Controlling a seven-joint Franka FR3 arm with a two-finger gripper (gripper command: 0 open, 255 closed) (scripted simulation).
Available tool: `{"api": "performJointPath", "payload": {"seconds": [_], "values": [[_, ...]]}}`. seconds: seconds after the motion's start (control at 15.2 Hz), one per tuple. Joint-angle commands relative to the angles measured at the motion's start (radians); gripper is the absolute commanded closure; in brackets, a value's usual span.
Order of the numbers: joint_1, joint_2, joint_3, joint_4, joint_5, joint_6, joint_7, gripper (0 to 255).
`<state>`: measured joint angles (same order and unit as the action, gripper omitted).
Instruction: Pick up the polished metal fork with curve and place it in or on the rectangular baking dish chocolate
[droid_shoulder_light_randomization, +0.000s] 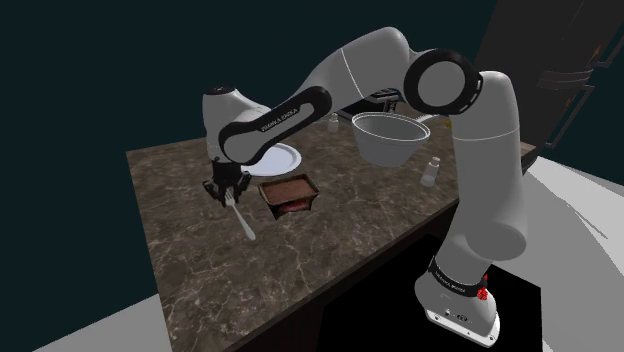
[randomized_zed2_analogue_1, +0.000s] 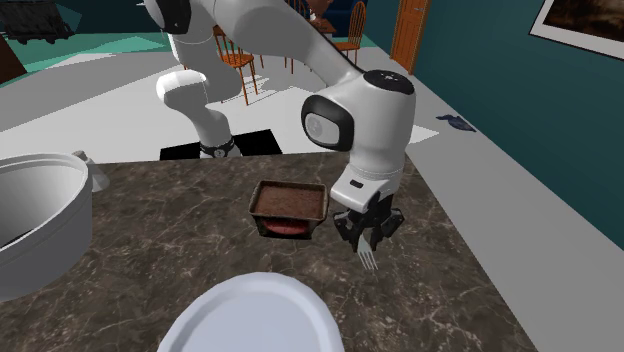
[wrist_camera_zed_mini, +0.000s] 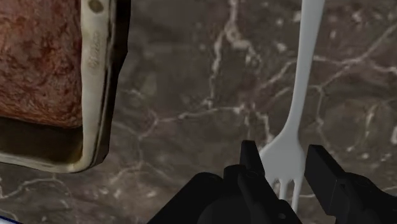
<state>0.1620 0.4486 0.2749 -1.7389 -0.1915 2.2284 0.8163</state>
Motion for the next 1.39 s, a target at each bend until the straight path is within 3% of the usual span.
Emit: {"api": "performJointPath", "payload": {"seconds": [0.0, 1.32], "values": [[0.003, 0.003, 0.004, -0.002, 0.002, 0.003, 0.000, 255], [-0.005, -0.084, 0.022, 0.111, 0.041, -0.193, -0.030, 255]]}}
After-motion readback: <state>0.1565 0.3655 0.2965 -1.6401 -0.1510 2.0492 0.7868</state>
